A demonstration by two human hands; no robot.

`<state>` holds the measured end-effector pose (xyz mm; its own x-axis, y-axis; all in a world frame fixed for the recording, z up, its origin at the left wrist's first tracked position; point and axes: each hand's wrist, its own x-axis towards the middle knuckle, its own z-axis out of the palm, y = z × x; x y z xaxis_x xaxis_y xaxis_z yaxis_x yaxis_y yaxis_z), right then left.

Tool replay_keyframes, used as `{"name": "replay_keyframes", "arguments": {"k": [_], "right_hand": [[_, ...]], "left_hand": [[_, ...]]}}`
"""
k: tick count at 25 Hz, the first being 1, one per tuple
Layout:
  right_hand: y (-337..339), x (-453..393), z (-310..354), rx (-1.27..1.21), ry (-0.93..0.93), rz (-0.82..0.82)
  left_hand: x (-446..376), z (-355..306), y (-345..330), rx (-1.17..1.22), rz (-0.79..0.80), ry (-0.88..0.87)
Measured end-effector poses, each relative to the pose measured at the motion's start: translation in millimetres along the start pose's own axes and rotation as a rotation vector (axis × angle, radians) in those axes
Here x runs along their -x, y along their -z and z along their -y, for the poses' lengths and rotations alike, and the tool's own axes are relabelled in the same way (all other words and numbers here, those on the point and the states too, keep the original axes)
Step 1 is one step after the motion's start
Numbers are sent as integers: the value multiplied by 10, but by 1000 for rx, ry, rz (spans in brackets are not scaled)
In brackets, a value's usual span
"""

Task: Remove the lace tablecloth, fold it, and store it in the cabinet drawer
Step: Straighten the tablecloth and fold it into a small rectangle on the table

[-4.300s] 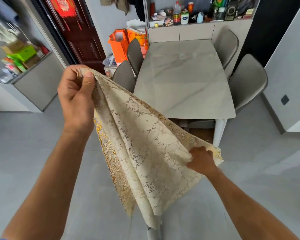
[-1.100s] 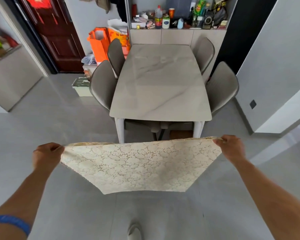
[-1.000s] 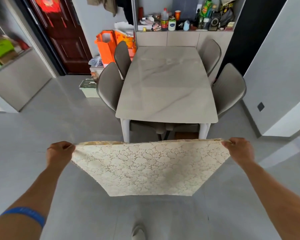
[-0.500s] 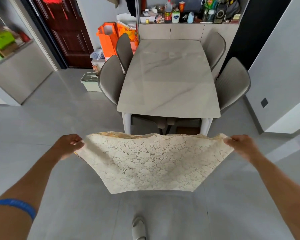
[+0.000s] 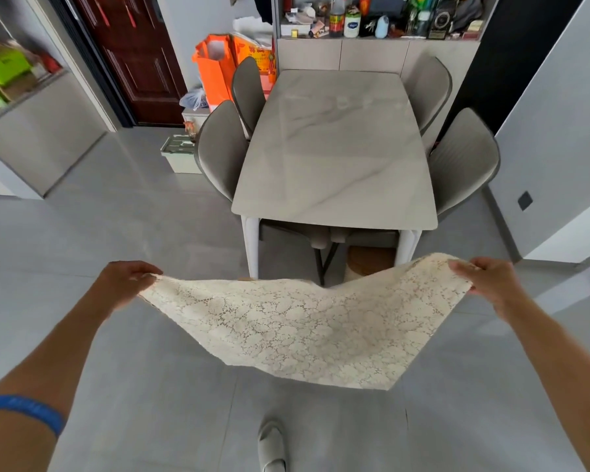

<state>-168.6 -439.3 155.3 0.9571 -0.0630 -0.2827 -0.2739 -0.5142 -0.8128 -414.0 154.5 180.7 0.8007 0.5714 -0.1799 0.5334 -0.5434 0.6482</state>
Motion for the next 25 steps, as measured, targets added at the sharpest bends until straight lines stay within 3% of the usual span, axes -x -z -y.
{"name": "replay_keyframes", "arguments": {"k": [4, 7, 11, 13, 15, 18, 21, 25], "right_hand": [[82, 37, 43, 15, -31, 131], [92, 35, 36, -100, -130, 192], [-95, -32, 100, -205, -166, -232], [-254, 58, 81, -149, -221, -396], [-413, 242, -30, -52, -271, -450], [-808, 694, -168, 23, -237, -362], [-1361, 1202, -134, -87, -154, -196], [-1857, 1676, 43, -221, -180, -2]], "left_hand": [[-6, 34, 77, -8, 54, 13], [-10, -2, 66, 116, 138, 80], [-18, -264, -191, 102, -209, 71], [67, -455, -407, -34, -130, -19], [199, -563, -684, -155, -30, -92], [566, -732, -1235, -94, 38, -90], [954, -1063, -1853, -21, 136, -150], [1236, -1533, -2229, 81, 313, -133]]}}
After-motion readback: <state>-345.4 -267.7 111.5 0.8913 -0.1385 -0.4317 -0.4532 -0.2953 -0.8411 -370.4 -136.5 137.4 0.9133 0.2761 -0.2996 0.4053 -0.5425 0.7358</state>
